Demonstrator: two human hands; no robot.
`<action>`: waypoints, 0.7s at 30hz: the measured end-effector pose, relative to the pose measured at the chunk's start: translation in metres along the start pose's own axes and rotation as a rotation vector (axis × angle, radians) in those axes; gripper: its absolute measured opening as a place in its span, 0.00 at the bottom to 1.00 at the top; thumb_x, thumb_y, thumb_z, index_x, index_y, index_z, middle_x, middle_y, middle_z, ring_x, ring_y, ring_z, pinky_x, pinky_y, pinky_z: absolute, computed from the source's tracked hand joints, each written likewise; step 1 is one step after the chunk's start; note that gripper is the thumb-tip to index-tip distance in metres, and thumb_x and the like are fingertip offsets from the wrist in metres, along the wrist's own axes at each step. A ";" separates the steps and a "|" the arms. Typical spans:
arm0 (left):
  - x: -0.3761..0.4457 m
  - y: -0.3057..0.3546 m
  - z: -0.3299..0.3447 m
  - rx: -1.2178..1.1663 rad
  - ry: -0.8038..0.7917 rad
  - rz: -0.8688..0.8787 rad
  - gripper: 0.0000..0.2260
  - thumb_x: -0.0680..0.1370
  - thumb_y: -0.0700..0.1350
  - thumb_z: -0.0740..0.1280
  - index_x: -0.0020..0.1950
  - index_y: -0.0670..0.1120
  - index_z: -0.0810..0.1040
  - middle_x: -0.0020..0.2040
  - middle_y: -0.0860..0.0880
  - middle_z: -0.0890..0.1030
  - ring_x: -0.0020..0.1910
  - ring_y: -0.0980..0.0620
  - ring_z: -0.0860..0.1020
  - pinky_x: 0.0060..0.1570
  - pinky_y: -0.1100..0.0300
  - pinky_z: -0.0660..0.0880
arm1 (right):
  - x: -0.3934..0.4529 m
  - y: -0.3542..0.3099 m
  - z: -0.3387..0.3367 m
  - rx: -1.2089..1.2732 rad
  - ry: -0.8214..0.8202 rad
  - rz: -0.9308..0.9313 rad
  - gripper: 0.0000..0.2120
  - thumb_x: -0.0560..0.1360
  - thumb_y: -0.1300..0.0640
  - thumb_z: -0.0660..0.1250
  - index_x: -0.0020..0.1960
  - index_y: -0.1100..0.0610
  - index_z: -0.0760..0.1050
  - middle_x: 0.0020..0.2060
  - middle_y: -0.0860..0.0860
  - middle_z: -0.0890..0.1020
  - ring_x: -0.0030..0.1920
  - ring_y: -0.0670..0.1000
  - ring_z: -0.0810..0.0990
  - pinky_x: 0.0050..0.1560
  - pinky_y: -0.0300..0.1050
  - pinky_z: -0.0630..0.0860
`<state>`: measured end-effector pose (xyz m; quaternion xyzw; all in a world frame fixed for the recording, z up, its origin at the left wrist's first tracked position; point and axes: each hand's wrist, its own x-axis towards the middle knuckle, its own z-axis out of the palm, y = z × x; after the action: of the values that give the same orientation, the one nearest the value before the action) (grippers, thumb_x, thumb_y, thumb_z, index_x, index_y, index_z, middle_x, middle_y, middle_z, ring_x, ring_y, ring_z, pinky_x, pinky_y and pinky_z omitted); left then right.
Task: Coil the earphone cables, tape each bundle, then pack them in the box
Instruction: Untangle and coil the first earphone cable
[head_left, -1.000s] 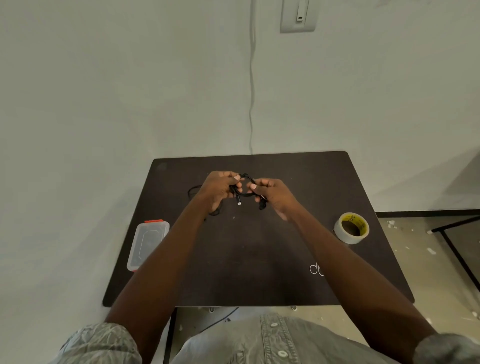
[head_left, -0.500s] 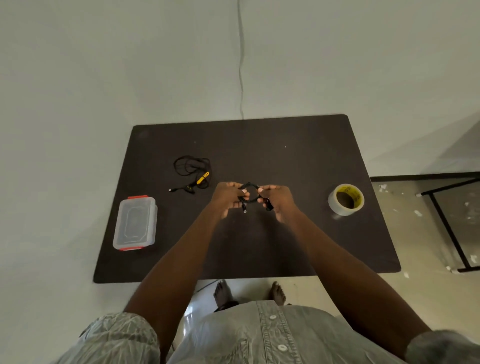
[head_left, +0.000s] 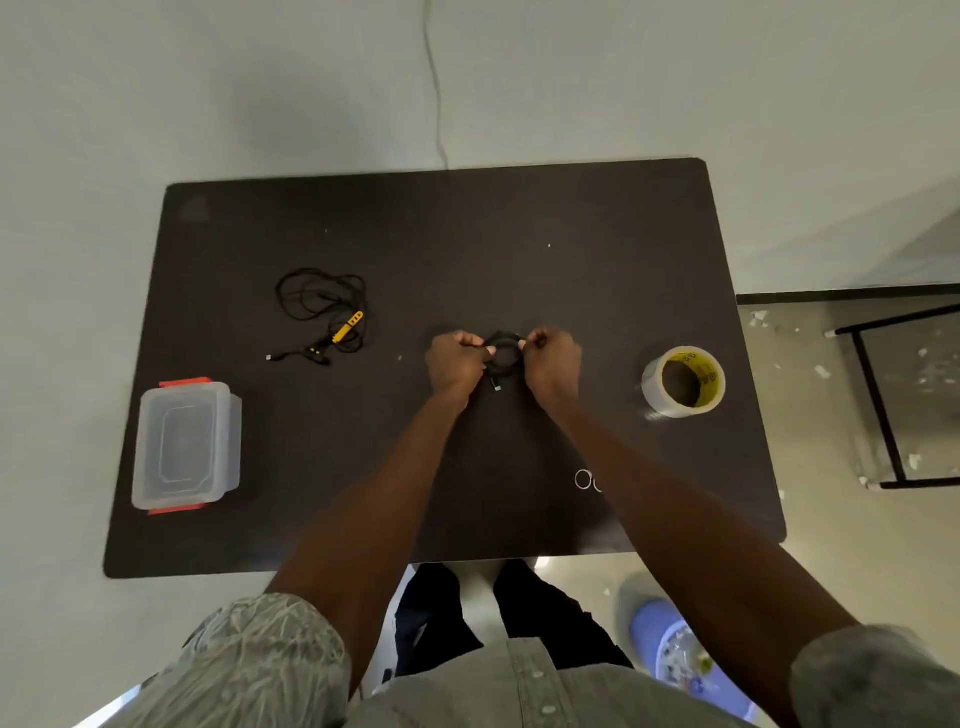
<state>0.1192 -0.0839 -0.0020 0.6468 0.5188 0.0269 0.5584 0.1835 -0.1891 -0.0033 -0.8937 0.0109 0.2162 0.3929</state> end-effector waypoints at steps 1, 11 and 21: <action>0.004 0.000 0.005 0.039 0.015 0.016 0.09 0.69 0.38 0.75 0.35 0.49 0.77 0.36 0.46 0.82 0.36 0.48 0.81 0.39 0.57 0.80 | 0.004 0.002 0.001 -0.052 -0.001 -0.005 0.06 0.76 0.60 0.66 0.46 0.58 0.81 0.45 0.58 0.84 0.49 0.59 0.81 0.48 0.48 0.76; 0.004 -0.004 0.016 0.232 0.089 0.091 0.07 0.70 0.44 0.76 0.42 0.43 0.81 0.41 0.44 0.83 0.42 0.47 0.80 0.44 0.56 0.76 | 0.011 0.010 0.005 -0.192 0.077 -0.037 0.04 0.74 0.54 0.69 0.43 0.53 0.82 0.48 0.55 0.82 0.52 0.58 0.78 0.55 0.51 0.74; -0.010 -0.012 -0.008 0.125 -0.003 0.101 0.10 0.73 0.52 0.71 0.42 0.46 0.76 0.40 0.45 0.83 0.43 0.45 0.82 0.46 0.56 0.77 | -0.009 0.006 -0.020 -0.006 0.091 0.038 0.09 0.78 0.57 0.61 0.44 0.55 0.80 0.41 0.52 0.82 0.49 0.56 0.79 0.61 0.54 0.72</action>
<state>0.1017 -0.0875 -0.0027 0.7058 0.4853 0.0216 0.5157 0.1821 -0.2091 0.0082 -0.9035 0.0450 0.1830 0.3850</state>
